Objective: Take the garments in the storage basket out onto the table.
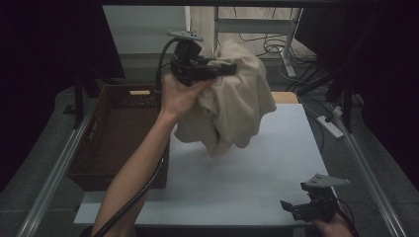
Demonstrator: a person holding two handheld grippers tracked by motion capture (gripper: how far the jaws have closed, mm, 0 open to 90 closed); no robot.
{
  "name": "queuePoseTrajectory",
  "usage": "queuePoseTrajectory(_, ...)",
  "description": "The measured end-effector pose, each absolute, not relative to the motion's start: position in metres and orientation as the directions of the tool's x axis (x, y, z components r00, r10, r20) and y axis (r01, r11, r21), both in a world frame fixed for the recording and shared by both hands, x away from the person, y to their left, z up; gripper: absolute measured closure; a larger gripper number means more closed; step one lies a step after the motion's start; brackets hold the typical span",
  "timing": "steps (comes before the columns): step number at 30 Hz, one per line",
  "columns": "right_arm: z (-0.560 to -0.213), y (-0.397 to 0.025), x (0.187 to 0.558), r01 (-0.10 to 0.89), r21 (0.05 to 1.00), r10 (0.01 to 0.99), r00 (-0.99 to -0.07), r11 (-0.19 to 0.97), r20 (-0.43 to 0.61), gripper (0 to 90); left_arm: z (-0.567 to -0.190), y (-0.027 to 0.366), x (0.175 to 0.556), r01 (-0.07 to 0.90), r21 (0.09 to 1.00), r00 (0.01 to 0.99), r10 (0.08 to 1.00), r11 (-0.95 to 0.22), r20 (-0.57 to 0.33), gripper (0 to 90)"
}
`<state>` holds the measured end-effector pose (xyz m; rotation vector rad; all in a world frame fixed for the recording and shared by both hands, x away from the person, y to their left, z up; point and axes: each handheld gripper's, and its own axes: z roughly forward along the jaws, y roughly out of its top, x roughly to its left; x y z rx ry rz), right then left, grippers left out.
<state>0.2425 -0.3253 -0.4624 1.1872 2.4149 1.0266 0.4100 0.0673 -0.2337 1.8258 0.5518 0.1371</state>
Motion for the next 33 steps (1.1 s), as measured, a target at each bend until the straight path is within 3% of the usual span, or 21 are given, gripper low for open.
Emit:
queuePoseTrajectory(14, -0.462, -0.326, 0.242, 0.589, 0.695, 0.769, -0.634, 0.412, 0.081, 1.2, -0.292, 0.036, 0.428, 0.344, 0.869, 0.857, 0.497, -0.355, -0.136, 65.3)
queuePoseTrajectory(33, -0.463, -0.325, 0.242, 0.589, 0.688, 0.766, -0.638, 0.423, 0.076, 1.2, -0.373, 0.031, 0.443, 0.443, 0.805, 0.805, 0.569, -0.394, -0.165, 62.3)
